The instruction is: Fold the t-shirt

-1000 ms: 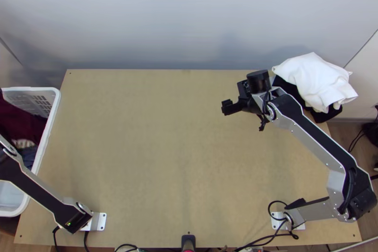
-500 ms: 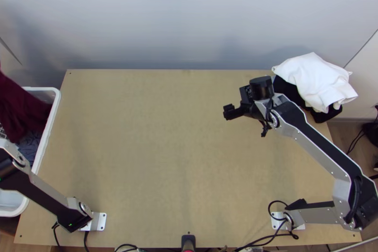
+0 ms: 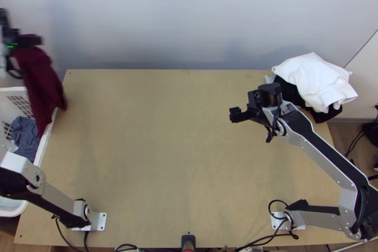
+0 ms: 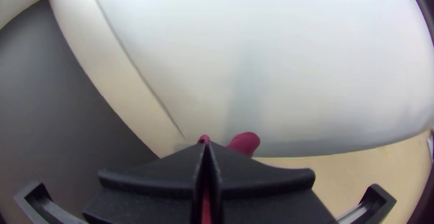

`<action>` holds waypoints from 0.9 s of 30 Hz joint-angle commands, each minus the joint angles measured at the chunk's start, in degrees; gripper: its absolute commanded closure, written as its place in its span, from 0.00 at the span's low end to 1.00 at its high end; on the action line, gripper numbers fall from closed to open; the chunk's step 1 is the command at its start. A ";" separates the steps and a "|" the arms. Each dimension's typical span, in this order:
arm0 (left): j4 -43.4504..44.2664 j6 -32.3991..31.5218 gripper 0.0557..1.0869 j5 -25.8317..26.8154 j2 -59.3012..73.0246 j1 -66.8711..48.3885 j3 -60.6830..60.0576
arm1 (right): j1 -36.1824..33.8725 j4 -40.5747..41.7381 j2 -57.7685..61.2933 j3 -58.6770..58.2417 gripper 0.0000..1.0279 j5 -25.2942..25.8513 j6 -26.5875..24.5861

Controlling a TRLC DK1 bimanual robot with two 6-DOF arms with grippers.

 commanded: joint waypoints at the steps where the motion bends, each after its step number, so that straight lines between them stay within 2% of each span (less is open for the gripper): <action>1: -5.76 -0.74 0.95 -7.62 -1.94 -18.52 -0.71 | -2.50 1.82 -2.22 -2.52 0.09 -0.02 0.60; 9: -7.51 -3.38 0.95 -11.57 -2.03 -39.88 -0.71 | -10.24 7.70 -2.66 -5.77 0.09 -0.02 4.73; 19: -6.81 -9.09 0.95 -11.84 2.54 -60.09 0.26 | -16.83 13.59 -2.66 -11.22 0.09 -0.02 8.95; 27: -3.38 -12.70 0.95 -11.92 8.08 -74.59 1.31 | -19.47 16.84 -2.05 -13.77 0.09 0.07 9.56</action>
